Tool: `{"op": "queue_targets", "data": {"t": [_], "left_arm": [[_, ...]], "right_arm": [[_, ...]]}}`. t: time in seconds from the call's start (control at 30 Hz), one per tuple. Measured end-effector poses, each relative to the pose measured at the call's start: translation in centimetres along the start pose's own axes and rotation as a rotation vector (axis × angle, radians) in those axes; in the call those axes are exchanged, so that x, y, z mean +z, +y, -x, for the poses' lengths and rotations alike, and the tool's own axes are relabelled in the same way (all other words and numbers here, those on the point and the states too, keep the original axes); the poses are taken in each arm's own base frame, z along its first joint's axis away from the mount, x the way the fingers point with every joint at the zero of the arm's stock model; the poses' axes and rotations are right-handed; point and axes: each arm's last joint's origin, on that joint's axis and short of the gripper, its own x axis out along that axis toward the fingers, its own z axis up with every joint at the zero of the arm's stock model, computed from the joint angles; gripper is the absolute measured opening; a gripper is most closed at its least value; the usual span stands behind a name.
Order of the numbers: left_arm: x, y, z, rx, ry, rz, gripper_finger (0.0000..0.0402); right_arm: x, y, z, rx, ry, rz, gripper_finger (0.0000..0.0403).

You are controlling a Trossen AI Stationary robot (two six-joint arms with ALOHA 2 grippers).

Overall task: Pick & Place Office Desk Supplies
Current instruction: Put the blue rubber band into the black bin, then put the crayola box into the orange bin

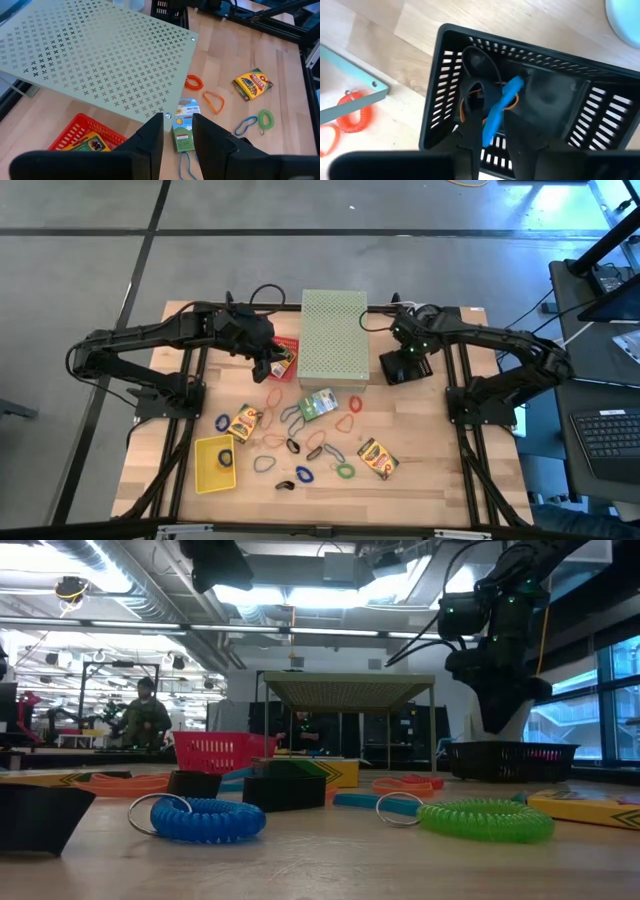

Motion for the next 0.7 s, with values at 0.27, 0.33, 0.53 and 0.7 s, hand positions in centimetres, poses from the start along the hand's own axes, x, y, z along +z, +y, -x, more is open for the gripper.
{"op": "queue_targets", "data": {"t": [0.27, 0.33, 0.53, 0.7], "left_arm": [[0.0, 0.0, 0.0, -0.001, 0.0, 0.0, 0.0098], [0.0, 0.0, 0.0, 0.0, 0.0, -0.001, 0.0097], [0.0, 0.0, 0.0, -0.001, 0.0, -0.001, 0.0097], [0.0, 0.0, 0.0, -0.001, 0.0, -0.004, 0.0098]], "right_arm": [[-0.7, 0.4, 1.4, 0.008, -0.07, 0.022, 0.0098], [-1.1, 0.6, 1.9, 0.031, -0.083, 0.038, 0.0095], [-2.6, 2.4, 3.6, 0.227, -0.075, 0.219, 0.0085], [-3.5, 5.3, 6.2, 0.332, -0.081, 0.413, 0.0073]]}}
